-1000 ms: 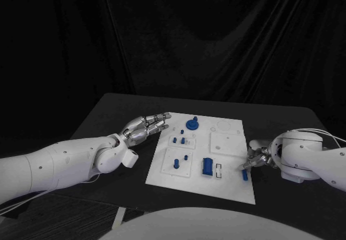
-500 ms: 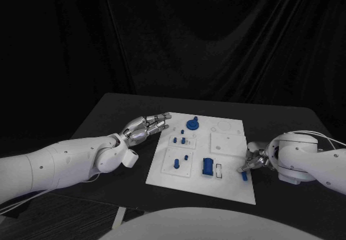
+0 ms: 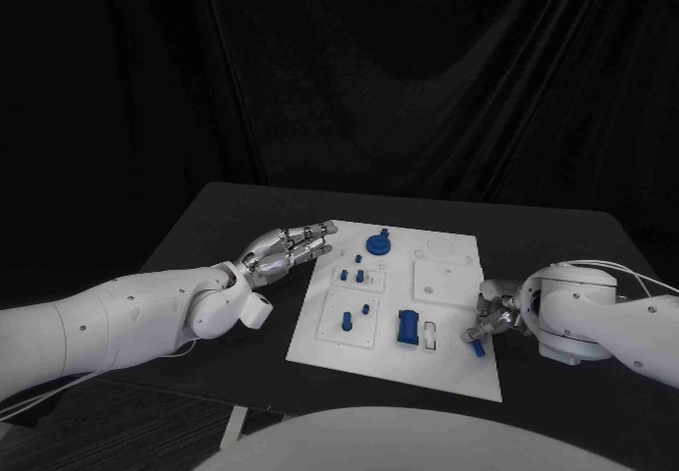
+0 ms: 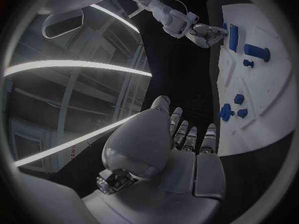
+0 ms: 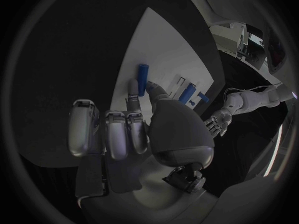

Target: Assemble the parts on the task board

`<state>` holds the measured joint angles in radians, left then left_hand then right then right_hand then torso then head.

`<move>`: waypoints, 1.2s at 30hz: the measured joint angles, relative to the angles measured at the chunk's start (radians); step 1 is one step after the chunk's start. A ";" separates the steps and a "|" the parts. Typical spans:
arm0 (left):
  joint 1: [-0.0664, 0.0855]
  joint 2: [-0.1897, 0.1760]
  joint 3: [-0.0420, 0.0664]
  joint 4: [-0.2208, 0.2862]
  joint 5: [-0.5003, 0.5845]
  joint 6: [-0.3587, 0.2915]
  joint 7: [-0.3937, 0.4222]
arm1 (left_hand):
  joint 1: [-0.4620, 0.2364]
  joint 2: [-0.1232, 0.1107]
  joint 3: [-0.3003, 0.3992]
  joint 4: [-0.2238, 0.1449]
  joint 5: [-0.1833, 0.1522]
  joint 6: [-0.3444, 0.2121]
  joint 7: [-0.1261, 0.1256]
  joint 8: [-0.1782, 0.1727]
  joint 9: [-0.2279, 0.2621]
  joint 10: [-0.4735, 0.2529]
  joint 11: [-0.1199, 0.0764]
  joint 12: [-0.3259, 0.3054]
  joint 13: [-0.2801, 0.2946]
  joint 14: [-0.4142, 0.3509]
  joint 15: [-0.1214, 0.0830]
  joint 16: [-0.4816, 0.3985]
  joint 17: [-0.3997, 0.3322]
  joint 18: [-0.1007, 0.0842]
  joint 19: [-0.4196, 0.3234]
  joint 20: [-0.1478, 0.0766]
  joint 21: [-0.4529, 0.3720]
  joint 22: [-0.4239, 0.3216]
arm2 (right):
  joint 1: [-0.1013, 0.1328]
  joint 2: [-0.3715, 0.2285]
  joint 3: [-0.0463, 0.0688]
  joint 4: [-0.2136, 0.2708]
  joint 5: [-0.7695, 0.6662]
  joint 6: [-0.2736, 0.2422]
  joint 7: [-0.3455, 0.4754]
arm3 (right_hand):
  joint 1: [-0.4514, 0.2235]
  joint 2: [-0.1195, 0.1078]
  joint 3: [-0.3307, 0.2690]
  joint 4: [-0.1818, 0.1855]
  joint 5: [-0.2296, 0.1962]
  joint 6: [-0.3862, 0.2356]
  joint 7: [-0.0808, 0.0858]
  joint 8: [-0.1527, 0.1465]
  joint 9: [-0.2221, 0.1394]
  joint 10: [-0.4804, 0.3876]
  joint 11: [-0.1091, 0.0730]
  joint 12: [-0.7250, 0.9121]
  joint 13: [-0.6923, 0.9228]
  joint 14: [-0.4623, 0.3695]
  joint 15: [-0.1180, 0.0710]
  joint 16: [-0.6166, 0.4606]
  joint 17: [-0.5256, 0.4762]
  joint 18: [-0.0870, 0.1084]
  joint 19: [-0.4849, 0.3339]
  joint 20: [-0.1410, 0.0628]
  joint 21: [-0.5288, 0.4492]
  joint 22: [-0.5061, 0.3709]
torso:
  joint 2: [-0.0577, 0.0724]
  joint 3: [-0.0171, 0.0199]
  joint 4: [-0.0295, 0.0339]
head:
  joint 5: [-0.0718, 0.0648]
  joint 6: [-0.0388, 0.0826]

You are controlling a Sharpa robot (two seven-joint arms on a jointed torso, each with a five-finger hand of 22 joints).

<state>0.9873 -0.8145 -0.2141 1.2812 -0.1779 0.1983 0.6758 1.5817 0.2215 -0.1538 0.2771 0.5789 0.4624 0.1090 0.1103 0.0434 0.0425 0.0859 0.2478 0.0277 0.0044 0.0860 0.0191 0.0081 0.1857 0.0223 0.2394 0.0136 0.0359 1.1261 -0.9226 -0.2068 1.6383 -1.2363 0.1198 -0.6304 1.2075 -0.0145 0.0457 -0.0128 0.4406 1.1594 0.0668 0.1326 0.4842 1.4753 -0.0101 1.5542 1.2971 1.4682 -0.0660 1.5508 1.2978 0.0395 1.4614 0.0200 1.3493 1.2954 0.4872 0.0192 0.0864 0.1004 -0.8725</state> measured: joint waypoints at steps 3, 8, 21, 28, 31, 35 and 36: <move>-0.001 0.000 0.000 -0.001 0.000 0.002 0.000 | 0.000 0.000 0.000 0.000 0.000 0.000 0.000 0.000 0.000 0.000 0.000 0.000 0.000 0.000 0.000 0.000 0.000 0.000 0.000 0.000 0.000 0.000 | -0.002 0.002 -0.001 0.005 0.001 -0.024 0.000 | 0.006 -0.002 0.016 -0.016 -0.020 -0.002 0.002 0.000 -0.003 -0.007 0.007 0.000 0.000 -0.005 0.005 0.000 0.000 0.000 0.000 0.000 0.000 0.000 | 0.000 0.0000 0.0000 | 0.002 0.000; -0.005 0.000 0.000 -0.003 -0.001 0.005 0.000 | 0.000 0.000 0.000 0.000 0.000 0.000 0.000 0.000 0.000 0.000 0.000 0.000 0.000 0.000 0.000 0.000 0.000 0.000 0.000 0.000 0.000 0.000 | -0.004 0.003 -0.001 0.011 0.021 -0.077 0.001 | 0.006 -0.002 0.040 -0.040 -0.020 -0.002 0.002 0.000 -0.039 -0.007 0.007 0.000 0.000 -0.005 0.005 0.000 0.000 0.000 0.000 0.000 -0.011 0.000 | 0.000 0.0001 0.0000 | 0.005 0.000; -0.012 0.000 0.000 -0.007 -0.001 0.015 -0.002 | 0.000 0.000 0.000 0.000 0.000 -0.005 0.005 0.000 0.000 0.000 0.001 0.000 0.000 0.000 0.000 0.000 0.000 0.000 0.000 0.000 0.000 0.000 | -0.004 -0.018 -0.001 0.026 0.337 -0.223 0.003 | -0.006 -0.013 0.053 -0.052 0.013 -0.005 -0.002 0.015 -0.041 -0.007 0.007 0.000 0.000 -0.005 0.005 0.000 0.000 0.000 0.000 0.000 -0.011 0.000 | 0.000 0.0001 0.0001 | 0.008 0.000; -0.012 0.004 0.000 -0.011 -0.001 0.017 -0.002 | 0.000 0.000 0.000 0.000 0.000 -0.005 0.005 0.000 0.000 0.000 0.001 0.000 0.000 0.000 0.000 0.000 0.000 0.000 0.000 0.000 0.000 0.000 | -0.004 -0.009 -0.001 0.027 0.524 -0.264 0.004 | -0.029 -0.012 0.078 -0.052 0.013 -0.012 -0.007 0.034 -0.027 -0.007 0.007 0.000 0.000 -0.005 0.005 0.000 0.000 0.000 0.000 0.000 -0.011 0.000 | 0.000 0.0001 0.0001 | 0.007 0.000; -0.013 0.005 0.000 -0.012 -0.002 0.018 -0.003 | 0.000 0.000 0.000 0.000 0.000 -0.005 0.005 0.000 0.000 0.000 0.001 0.000 0.000 0.000 0.000 0.000 0.000 0.000 0.000 0.000 0.000 0.000 | -0.004 -0.002 -0.001 0.024 0.580 -0.275 0.004 | -0.029 -0.012 0.083 -0.047 0.013 -0.018 -0.008 0.034 -0.027 -0.007 0.007 0.000 0.000 -0.005 0.005 0.000 0.000 0.000 0.000 0.000 -0.011 0.000 | -0.001 0.0002 0.0001 | 0.008 0.000; -0.013 0.005 0.000 -0.013 -0.002 0.020 -0.003 | 0.000 0.000 0.000 0.000 0.000 -0.005 0.005 0.000 0.000 0.000 0.001 0.000 0.000 0.000 0.000 0.000 0.000 0.000 0.000 0.000 0.000 0.000 | -0.004 0.008 -0.002 0.017 0.632 -0.287 0.004 | -0.029 -0.012 0.094 -0.058 0.013 -0.033 -0.001 0.034 -0.027 -0.007 0.006 0.000 0.000 -0.006 0.004 0.000 0.000 0.000 0.000 0.000 -0.011 0.000 | 0.000 0.0002 0.0001 | 0.009 0.000; -0.013 0.005 0.000 -0.013 -0.002 0.020 -0.003 | 0.000 0.000 0.000 0.000 0.000 -0.005 0.005 0.000 0.000 0.000 0.001 0.000 0.000 0.000 0.000 0.000 0.000 0.000 0.000 0.000 0.000 0.000 | -0.004 0.011 -0.002 0.014 0.642 -0.290 0.004 | -0.029 -0.012 0.094 -0.058 0.013 -0.034 -0.002 0.034 -0.027 -0.009 0.004 0.000 0.000 -0.006 0.004 0.000 0.000 0.000 0.000 0.000 -0.011 0.000 | 0.000 0.0002 0.0001 | 0.009 0.000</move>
<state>0.9741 -0.8097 -0.2140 1.2685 -0.1796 0.2187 0.6723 1.5818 0.2215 -0.1538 0.2771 0.5790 0.4570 0.1145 0.1103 0.0434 0.0428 0.0866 0.2478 0.0277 0.0044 0.0862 0.0191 0.0081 0.1857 0.0221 0.2398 0.0136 0.0359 1.1221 -0.9116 -0.2085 1.6520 -0.5942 -0.1704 -0.6264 1.1784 -0.0263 0.1395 -0.0703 0.4533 1.1249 0.0646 0.1667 0.4573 1.4659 -0.0058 1.5542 1.2971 1.4621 -0.0619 1.5509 1.2977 0.0394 1.4614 0.0198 1.3378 1.2954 0.4870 0.0194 0.0865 0.1095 -0.8726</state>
